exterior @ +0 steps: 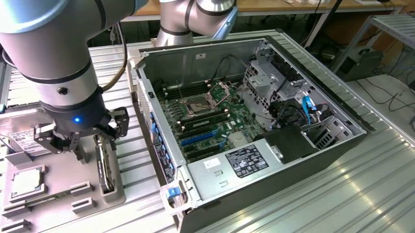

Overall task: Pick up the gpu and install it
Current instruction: 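Pick up the gpu and move the gpu toward the slot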

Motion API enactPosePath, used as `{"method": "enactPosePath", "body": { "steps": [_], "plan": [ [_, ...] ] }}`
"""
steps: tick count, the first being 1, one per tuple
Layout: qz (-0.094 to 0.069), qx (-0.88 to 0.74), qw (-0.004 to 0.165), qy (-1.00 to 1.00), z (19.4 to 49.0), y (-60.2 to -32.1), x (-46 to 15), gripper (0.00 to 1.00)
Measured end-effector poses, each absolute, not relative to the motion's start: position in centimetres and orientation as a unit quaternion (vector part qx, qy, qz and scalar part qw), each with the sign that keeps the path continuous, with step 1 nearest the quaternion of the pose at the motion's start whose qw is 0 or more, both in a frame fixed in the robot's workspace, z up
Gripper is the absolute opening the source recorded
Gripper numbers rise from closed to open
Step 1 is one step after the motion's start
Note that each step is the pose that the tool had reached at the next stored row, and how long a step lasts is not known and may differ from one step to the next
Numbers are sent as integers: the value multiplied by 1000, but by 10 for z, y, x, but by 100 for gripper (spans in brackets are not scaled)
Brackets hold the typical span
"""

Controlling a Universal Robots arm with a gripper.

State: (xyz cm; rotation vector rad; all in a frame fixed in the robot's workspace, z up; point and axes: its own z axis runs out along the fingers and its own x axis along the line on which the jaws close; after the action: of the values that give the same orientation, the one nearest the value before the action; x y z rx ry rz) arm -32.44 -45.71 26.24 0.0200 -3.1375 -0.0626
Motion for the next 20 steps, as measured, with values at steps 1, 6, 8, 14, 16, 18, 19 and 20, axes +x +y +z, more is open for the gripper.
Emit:
{"method": "enactPosePath", "body": {
  "steps": [1, 6, 8, 14, 16, 18, 19, 20],
  "plan": [
    [-20, 6, 2, -1000, 261, -459, -324, 66],
    [-20, 0, 1, -1000, 251, -460, -324, 66],
    [-20, -4, 1, -1000, 247, -460, -324, 66],
    [-20, -14, 1, -1000, 236, -460, -324, 66],
    [-20, -16, 1, -1000, 232, -460, -324, 66],
    [-20, -18, 1, -1000, 231, -460, -324, 66],
    [-20, -18, 1, -1000, 231, -460, -324, 66],
    [-20, -18, 1, -1000, 231, -460, -324, 66]
  ]
}}
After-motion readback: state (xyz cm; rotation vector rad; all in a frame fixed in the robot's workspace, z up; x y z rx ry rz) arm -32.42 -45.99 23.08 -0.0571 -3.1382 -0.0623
